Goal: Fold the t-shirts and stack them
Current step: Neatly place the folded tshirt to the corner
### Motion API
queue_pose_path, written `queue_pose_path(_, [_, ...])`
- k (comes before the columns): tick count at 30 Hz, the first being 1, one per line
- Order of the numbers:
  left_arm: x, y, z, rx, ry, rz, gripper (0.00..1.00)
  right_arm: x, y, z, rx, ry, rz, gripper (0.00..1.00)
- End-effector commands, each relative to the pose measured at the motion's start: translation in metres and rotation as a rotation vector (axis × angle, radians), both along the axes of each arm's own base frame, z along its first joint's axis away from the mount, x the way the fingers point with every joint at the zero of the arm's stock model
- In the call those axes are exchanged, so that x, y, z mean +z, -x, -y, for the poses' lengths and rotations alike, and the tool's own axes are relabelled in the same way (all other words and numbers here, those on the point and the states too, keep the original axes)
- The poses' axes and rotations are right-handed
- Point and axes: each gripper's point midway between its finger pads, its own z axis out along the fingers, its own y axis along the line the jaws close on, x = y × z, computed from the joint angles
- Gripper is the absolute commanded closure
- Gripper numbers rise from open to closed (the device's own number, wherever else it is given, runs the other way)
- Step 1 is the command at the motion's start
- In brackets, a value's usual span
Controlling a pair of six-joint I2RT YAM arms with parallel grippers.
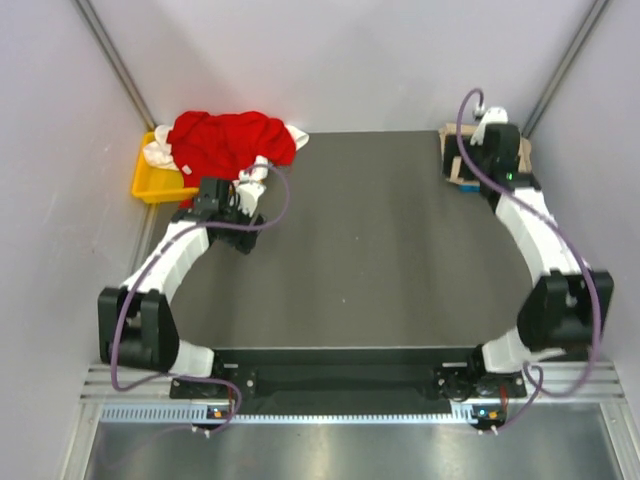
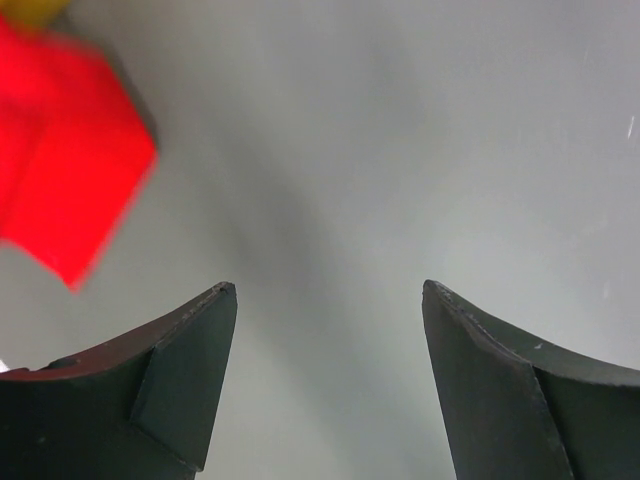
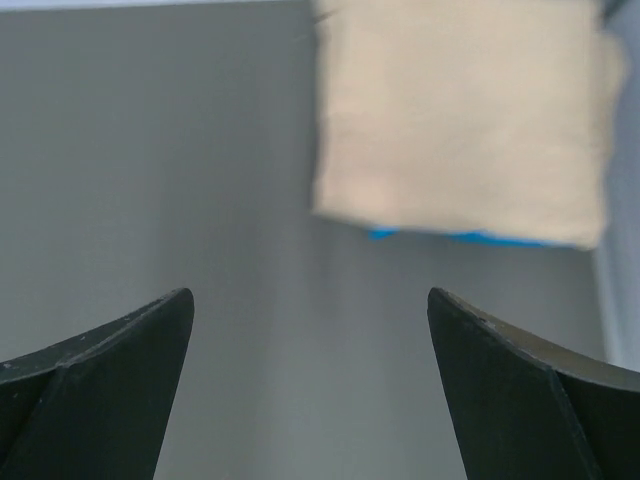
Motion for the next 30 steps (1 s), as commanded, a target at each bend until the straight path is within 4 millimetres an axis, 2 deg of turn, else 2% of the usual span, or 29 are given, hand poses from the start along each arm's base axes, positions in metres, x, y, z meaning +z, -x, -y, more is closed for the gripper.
queue_pose_path(1, [-0.011,0.032,-0.015,0.050,-0.019,-0.022,0.20,0.002,0.044,-0.053,0.066,-0.132,0.060,0.00])
queue_pose_path(2, [-0.007,0.038,-0.020,0.084,-0.026,-0.002,0.20,-0.029,0.064,-0.062,0.075,-0.151,0.010,0.00])
queue_pose_path(3, [-0.016,0.047,-0.024,0.106,-0.033,-0.016,0.21,-0.021,0.082,-0.079,0.117,-0.166,0.041,0.00])
queue_pose_path(4, [-0.011,0.051,-0.026,0.126,-0.033,0.011,0.22,-0.028,0.094,-0.087,0.125,-0.192,0.041,0.00])
queue_pose_path(5, [-0.014,0.055,-0.031,0.148,-0.048,0.021,0.22,-0.060,0.115,-0.092,0.130,-0.202,-0.021,0.00])
queue_pose_path(6, [-0.025,0.065,-0.035,0.159,-0.060,0.007,0.22,-0.058,0.129,-0.101,0.155,-0.224,-0.004,0.00])
queue_pose_path(7, [-0.019,0.063,-0.034,0.164,-0.048,0.054,0.22,-0.068,0.139,-0.104,0.155,-0.243,-0.015,0.00])
queue_pose_path(8, [-0.021,0.066,-0.043,0.203,-0.076,0.066,0.22,-0.093,0.156,-0.105,0.148,-0.265,-0.060,0.00])
queue_pose_path(9, [-0.032,0.075,-0.043,0.206,-0.075,0.047,0.22,-0.094,0.165,-0.110,0.164,-0.279,-0.046,0.00])
queue_pose_path(10, [-0.031,0.078,-0.042,0.208,-0.061,0.060,0.22,-0.100,0.170,-0.112,0.167,-0.294,-0.045,0.00])
queue_pose_path(11, [-0.033,0.080,-0.042,0.200,-0.061,0.064,0.24,-0.120,0.182,-0.111,0.163,-0.292,-0.080,0.00])
queue_pose_path(12, [-0.040,0.086,-0.045,0.209,-0.079,0.062,0.24,-0.119,0.187,-0.111,0.171,-0.297,-0.065,0.00])
queue_pose_path(13, [-0.038,0.086,-0.049,0.231,-0.086,0.086,0.23,-0.122,0.189,-0.111,0.173,-0.300,-0.057,0.00])
queue_pose_path(14, [-0.038,0.083,-0.052,0.244,-0.093,0.111,0.23,-0.132,0.195,-0.110,0.169,-0.301,-0.073,0.00])
queue_pose_path(15, [-0.043,0.088,-0.053,0.245,-0.100,0.102,0.23,-0.130,0.196,-0.109,0.165,-0.309,-0.062,0.00])
queue_pose_path(20, [-0.044,0.091,-0.052,0.227,-0.096,0.106,0.23,-0.121,0.197,-0.112,0.204,-0.308,-0.018,0.00])
queue_pose_path(27, [-0.047,0.098,-0.044,0.163,-0.075,0.084,0.23,-0.119,0.198,-0.112,0.208,-0.304,-0.018,0.00])
queue_pose_path(30, [-0.042,0.094,-0.048,0.200,-0.085,0.110,0.23,-0.116,0.198,-0.112,0.211,-0.302,-0.009,0.00])
